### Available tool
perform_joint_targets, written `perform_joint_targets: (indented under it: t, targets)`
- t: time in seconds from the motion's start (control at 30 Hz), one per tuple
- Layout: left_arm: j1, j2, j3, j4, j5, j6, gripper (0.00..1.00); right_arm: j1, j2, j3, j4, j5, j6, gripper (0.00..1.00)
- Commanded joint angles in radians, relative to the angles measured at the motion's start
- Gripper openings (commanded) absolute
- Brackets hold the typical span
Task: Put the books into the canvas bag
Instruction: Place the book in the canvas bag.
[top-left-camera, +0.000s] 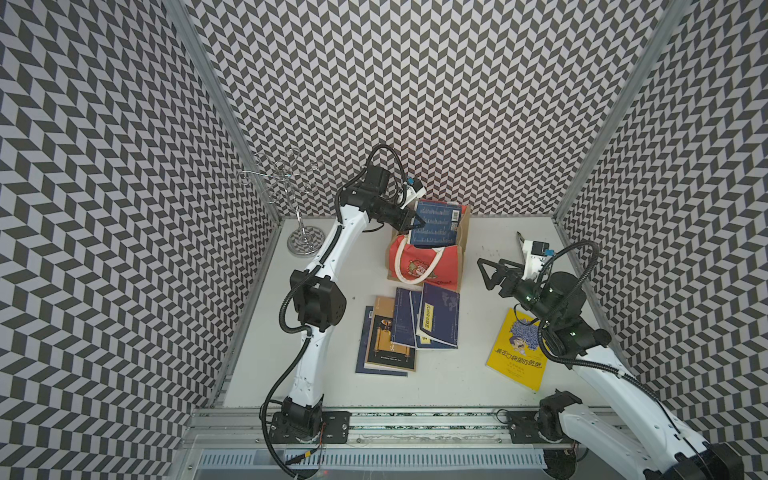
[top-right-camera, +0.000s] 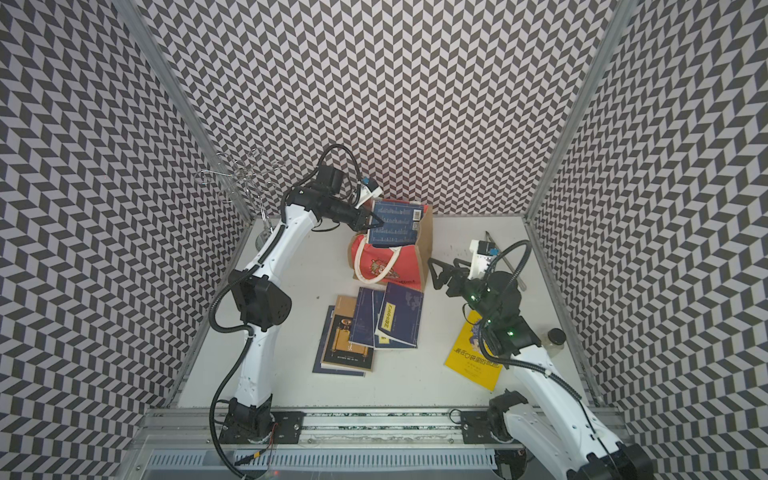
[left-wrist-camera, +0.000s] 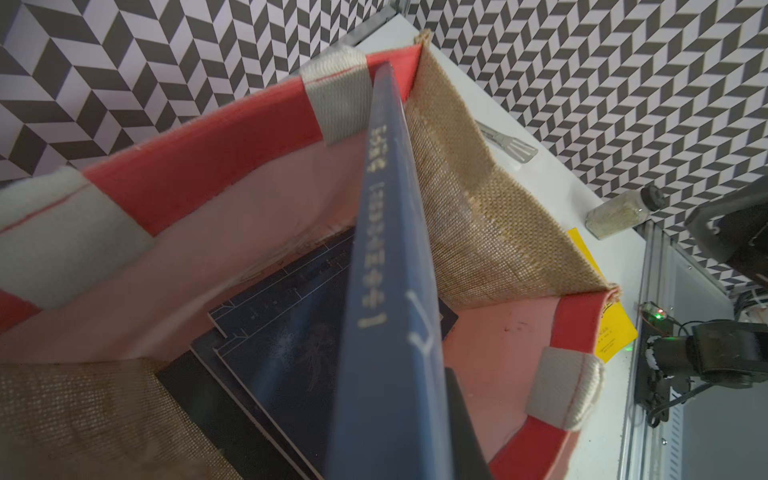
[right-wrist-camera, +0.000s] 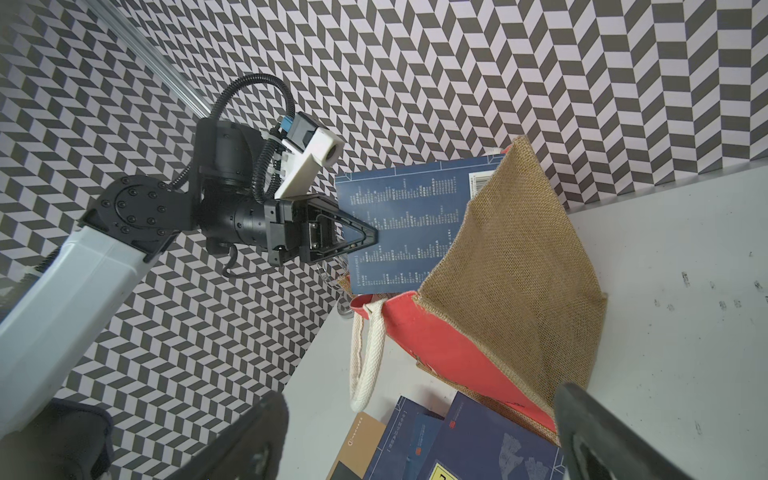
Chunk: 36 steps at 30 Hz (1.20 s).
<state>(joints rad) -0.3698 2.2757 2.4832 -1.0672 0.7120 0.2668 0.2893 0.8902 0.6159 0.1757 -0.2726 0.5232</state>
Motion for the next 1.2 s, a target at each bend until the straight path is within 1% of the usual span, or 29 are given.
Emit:
perform_joint_targets:
  t: [0.0,0.13,0.23,0.33,0.4,0.5,0.57,0.77,0.87,1.0,1.1,1.17]
  targets:
    - [-0.014,0.009,0.006,-0.054,-0.134,0.071,0.00,-0.006,0.006,-0.003,0.024,0.012,-0.014,0.99]
    - [-0.031,-0.009,0.023,-0.036,-0.180,0.114,0.00,-0.007,0.011,-0.003,0.029,0.010,-0.011,0.99]
    - [-0.047,-0.051,0.001,0.050,-0.220,0.098,0.00,-0.007,0.014,-0.005,0.031,0.006,-0.011,0.99]
    - [-0.050,-0.108,-0.041,0.152,-0.222,0.069,0.00,-0.007,0.017,-0.003,0.035,0.003,-0.006,0.99]
    - [-0.053,-0.134,-0.043,0.193,-0.225,0.071,0.00,-0.007,0.015,-0.003,0.034,0.000,-0.006,0.99]
    - [-0.057,-0.152,-0.038,0.224,-0.220,0.089,0.00,-0.007,0.013,-0.009,0.036,0.001,-0.006,0.99]
    - [-0.058,-0.157,-0.039,0.233,-0.195,0.098,0.00,-0.006,0.014,-0.013,0.042,0.000,-0.003,0.99]
    - [-0.069,-0.122,-0.036,0.183,-0.165,0.113,0.00,-0.007,0.019,-0.019,0.053,-0.008,0.002,0.99]
    - [-0.069,-0.094,-0.061,0.123,-0.139,0.130,0.00,-0.007,0.017,-0.020,0.050,-0.003,0.001,0.99]
    - [-0.069,-0.048,-0.061,0.027,-0.117,0.166,0.00,-0.006,0.018,-0.024,0.054,-0.005,0.003,0.99]
    - [-0.069,-0.023,-0.052,-0.020,-0.106,0.185,0.00,-0.007,0.019,-0.025,0.059,-0.007,0.005,0.99]
    - [-0.066,0.004,-0.021,-0.034,-0.122,0.178,0.00,-0.007,0.021,-0.026,0.063,-0.009,0.008,1.00]
